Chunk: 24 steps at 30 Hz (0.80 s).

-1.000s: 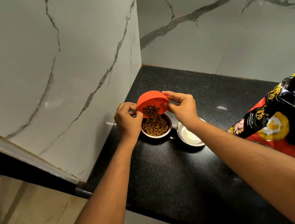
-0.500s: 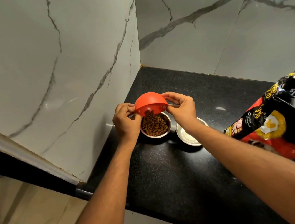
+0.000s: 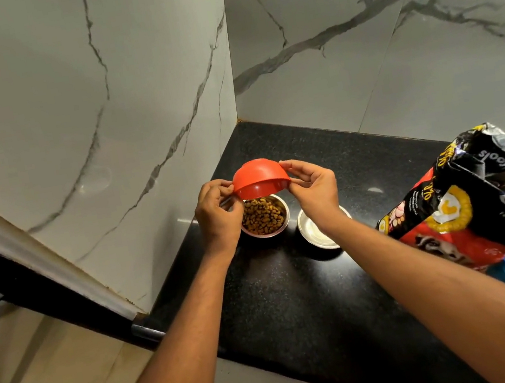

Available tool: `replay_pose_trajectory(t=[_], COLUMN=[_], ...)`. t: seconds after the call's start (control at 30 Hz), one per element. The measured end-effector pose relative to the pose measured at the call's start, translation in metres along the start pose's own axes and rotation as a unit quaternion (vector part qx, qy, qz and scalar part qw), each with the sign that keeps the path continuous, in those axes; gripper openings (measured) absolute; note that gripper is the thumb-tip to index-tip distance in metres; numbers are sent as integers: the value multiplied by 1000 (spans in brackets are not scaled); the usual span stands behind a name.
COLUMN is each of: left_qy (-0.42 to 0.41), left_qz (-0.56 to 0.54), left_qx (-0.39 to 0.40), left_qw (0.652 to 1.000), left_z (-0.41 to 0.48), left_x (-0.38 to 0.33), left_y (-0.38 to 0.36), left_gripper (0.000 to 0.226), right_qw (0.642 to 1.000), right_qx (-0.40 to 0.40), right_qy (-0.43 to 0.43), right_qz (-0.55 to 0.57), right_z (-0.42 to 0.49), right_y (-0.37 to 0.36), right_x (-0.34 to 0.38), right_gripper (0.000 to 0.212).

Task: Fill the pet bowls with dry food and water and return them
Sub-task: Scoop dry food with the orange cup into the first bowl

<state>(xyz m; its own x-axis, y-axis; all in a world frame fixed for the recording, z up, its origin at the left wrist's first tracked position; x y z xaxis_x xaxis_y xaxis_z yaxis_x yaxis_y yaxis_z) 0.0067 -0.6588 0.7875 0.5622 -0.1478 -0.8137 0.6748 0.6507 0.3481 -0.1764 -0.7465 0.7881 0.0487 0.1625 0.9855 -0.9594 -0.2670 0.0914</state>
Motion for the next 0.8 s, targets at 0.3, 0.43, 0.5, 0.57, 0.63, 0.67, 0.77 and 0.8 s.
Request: replay_pose_trajectory(t=[0.3,0.43,0.5,0.57,0.63,0.67,0.77,0.8], left_qy=[-39,-55,-64,-65,-48,-40,-36,-43], left_qz=[-5,-30,-51,-69,-100,-114,-144,-153], left_qx=[3,1,1,-7,-20,-23,-36,-38], left_qw=[999,998,997,995,994,992,988,987], left_z=[-8,-6,-2,1,2,2,8,10], left_x=[-31,-57,-74,-91,-104,-112,-139,-150], left_y=[-1,-4,-7,-9,-14,-18,-26,-28], left_gripper=[11,8,5,4,5,4,3,4], right_qw=[998,995,989,974,959,953,939,935], right_qx=[-26,-49,-75,-96,-105,-109,-124,-132], right_qy=[28,48,69,89,101,106,123,128], right_qz=[-39,-67,-109,-185,-243,-263,-296,-303], right_z=[-17,-26,-31,-36,-42,-46,-56,-58], right_y=[29,52,65,75,84,90,108,115], right_x=[18,41,58,81,103,115,149,160], right_gripper=[23,17,15,17,20,21,22,22])
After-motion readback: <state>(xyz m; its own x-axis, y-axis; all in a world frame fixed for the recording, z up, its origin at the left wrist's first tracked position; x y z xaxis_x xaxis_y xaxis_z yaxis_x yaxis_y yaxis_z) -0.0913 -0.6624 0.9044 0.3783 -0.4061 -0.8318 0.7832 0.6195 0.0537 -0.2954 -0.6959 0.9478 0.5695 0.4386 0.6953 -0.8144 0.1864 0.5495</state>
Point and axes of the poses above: each hand's wrist, its own z-axis towards the middle knuckle, its own y-axis out of the back of the hand, x = y × z, the point moved 7 cm from there along z, towards the middle knuckle, and after that the axes turned 5 degrees about x, right-handed, at the moved point
